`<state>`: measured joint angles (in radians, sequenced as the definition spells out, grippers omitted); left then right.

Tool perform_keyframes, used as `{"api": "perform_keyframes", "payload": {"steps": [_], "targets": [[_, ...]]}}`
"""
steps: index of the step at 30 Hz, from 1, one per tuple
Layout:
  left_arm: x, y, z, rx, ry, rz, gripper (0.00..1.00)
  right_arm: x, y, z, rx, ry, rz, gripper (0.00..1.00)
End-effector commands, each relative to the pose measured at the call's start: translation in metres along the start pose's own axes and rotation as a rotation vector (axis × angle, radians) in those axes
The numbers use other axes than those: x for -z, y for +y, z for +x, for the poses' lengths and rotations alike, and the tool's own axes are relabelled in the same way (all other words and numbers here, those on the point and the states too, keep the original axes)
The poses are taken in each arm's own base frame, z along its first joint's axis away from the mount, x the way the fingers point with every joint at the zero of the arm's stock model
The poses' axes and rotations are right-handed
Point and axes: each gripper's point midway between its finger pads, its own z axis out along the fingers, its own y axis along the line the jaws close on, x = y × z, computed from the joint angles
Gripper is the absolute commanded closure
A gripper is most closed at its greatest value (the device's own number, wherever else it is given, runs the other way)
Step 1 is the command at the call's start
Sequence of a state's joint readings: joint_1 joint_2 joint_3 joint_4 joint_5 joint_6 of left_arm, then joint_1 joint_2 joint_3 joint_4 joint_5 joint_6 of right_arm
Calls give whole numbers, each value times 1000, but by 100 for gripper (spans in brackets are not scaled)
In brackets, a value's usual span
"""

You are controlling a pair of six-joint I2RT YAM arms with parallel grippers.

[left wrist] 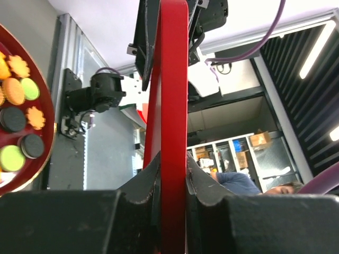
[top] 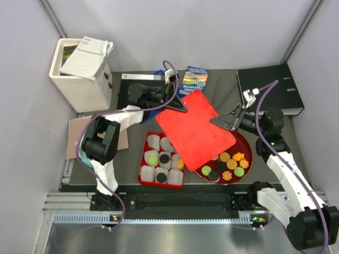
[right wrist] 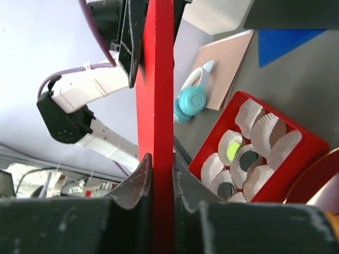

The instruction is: Pack the cookies

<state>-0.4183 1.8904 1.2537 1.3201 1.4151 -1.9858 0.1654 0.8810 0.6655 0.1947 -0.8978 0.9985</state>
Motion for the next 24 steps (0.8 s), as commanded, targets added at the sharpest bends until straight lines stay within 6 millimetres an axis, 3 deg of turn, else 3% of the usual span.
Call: {"api": "perform_keyframes", "payload": {"steps": [1,3,4,7,10,11,13,14,15,16,17,18,19,21,22,24], "targets": [[-2,-43,-41,-75,-203,177,94,1,22,26,22,127,-120,100],[0,-41,-42,-71,-206,177,79,2,30,24,32,129,-138,100],[3,-40,-44,-68,-215,176,66,3,35,22,42,128,-148,100],[12,-42,-54,-68,-253,182,47,5,48,17,64,130,-171,100],[26,-46,-67,-81,-296,168,36,7,62,14,88,136,-197,100],[38,-45,-76,-87,-334,151,1,7,66,11,99,132,-201,100],[58,-40,-93,-85,-445,102,1,8,68,11,99,133,-202,100],[83,-38,-104,-88,-530,71,1,8,69,9,108,127,-200,100],[94,-44,-107,-94,-583,45,1,7,66,9,98,121,-185,100],[111,-24,-116,-46,-670,-11,1,6,64,8,95,115,-178,100],[134,-19,-121,-28,-739,-45,1,5,60,7,91,102,-160,100],[142,-22,-119,-28,-772,-63,1,4,55,3,83,62,-128,100],[152,-1,-117,32,-813,-107,1,3,49,1,63,42,-103,100],[163,9,-108,57,-860,-171,1,1,33,-4,10,-31,-44,100],[169,47,-96,152,-865,-297,1,0,34,-8,16,-69,-60,100],[178,73,-82,201,-904,-496,1,-1,14,-11,-65,-142,-19,100]]}}
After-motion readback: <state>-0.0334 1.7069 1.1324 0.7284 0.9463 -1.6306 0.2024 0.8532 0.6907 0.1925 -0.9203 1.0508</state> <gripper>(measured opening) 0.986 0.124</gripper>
